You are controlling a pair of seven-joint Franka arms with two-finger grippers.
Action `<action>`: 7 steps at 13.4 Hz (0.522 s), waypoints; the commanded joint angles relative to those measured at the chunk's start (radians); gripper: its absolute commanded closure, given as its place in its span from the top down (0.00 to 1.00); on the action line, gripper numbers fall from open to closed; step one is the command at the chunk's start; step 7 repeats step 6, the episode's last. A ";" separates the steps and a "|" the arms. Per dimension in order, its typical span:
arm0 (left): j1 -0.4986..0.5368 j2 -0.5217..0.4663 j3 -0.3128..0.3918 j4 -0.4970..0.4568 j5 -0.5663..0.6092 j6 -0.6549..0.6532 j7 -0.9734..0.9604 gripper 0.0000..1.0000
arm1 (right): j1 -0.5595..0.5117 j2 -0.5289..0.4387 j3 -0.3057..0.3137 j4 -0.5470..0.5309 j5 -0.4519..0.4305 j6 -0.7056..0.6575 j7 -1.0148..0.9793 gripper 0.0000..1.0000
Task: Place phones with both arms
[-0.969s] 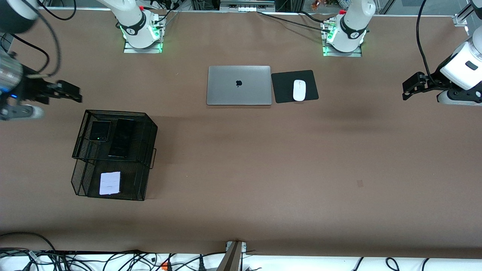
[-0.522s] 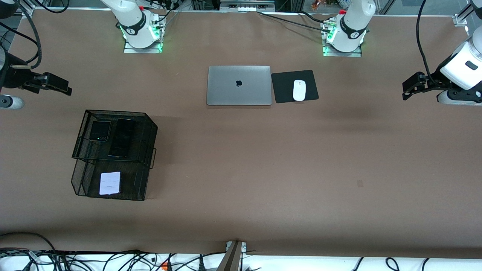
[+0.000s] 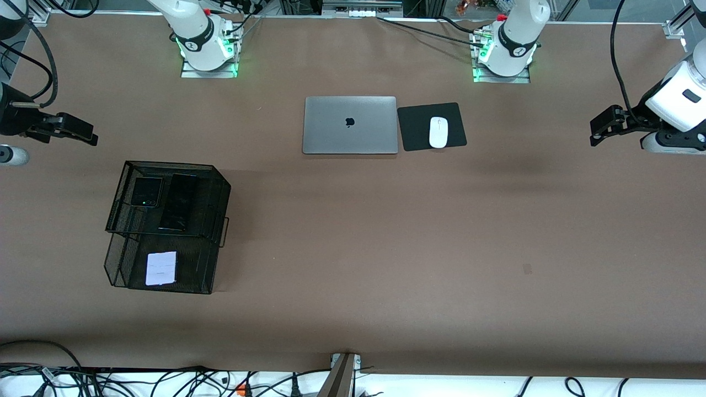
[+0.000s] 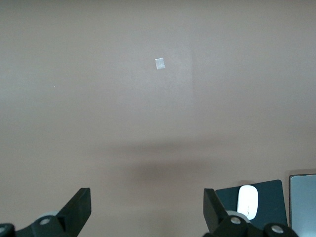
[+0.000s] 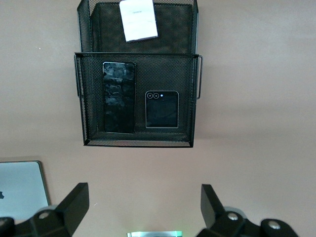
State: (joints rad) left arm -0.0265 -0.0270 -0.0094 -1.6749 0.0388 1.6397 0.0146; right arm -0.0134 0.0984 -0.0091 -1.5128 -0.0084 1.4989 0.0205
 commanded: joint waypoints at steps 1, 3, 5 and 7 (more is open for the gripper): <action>-0.003 0.012 -0.001 0.029 0.010 -0.024 0.015 1.00 | 0.041 -0.023 -0.029 -0.018 -0.013 0.006 -0.014 1.00; -0.003 0.013 0.000 0.027 0.010 -0.026 0.015 1.00 | 0.041 -0.022 -0.031 -0.018 -0.004 0.000 -0.013 1.00; -0.003 0.012 -0.001 0.027 0.010 -0.026 0.015 1.00 | 0.041 -0.022 -0.031 -0.018 -0.004 0.000 -0.005 1.00; -0.003 0.012 0.000 0.027 0.010 -0.026 0.016 1.00 | 0.041 -0.022 -0.031 -0.018 -0.002 0.000 0.001 1.00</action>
